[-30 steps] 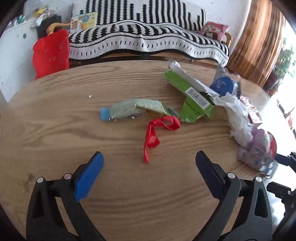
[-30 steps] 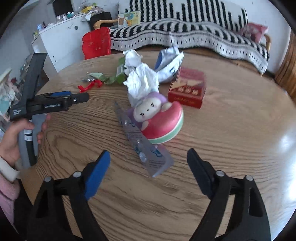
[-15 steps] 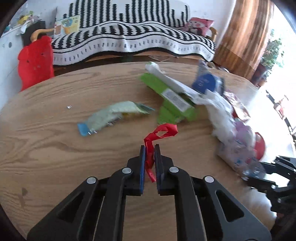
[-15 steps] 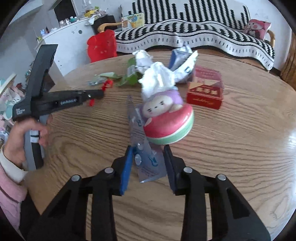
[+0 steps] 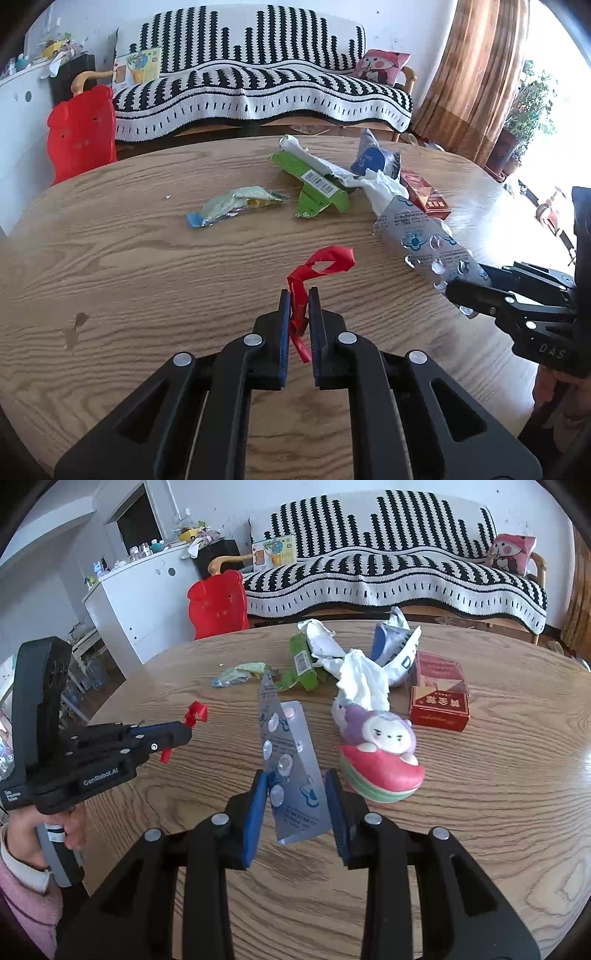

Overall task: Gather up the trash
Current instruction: 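Lift the red ribbon and blister pack and carry them over the black bin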

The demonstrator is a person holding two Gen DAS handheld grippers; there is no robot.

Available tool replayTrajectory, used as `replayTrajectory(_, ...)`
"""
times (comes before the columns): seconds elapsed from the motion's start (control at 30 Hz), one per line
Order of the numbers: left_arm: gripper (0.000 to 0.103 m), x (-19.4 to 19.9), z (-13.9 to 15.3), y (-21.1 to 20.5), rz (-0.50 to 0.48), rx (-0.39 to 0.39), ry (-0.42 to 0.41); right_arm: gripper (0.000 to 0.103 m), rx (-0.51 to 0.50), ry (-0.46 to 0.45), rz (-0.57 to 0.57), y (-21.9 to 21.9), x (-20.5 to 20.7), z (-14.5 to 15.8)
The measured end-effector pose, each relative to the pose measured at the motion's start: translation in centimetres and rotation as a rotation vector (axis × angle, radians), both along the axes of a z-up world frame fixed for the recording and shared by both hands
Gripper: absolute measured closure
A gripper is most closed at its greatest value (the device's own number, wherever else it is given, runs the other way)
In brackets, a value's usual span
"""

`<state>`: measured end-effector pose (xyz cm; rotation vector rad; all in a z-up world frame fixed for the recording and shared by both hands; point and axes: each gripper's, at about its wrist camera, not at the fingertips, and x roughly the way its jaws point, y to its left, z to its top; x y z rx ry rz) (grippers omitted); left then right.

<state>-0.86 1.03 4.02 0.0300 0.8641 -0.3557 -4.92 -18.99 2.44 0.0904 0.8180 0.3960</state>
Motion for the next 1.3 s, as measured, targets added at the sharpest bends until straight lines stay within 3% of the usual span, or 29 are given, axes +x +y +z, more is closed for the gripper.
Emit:
replayTrajectory(0.43, 0.095, 0.3, -0.1, 0.1, -0.024, -0.014, 0.010, 0.070, -0.086, 0.051, 0.017, 1.7, 0.8, -2.1)
replayTrajectory(1.3, 0.095, 0.4, -0.3, -0.7, -0.040, 0.006, 0.016, 0.070, -0.085, 0.048, 0.002, 1.0, 0.6, -2.1)
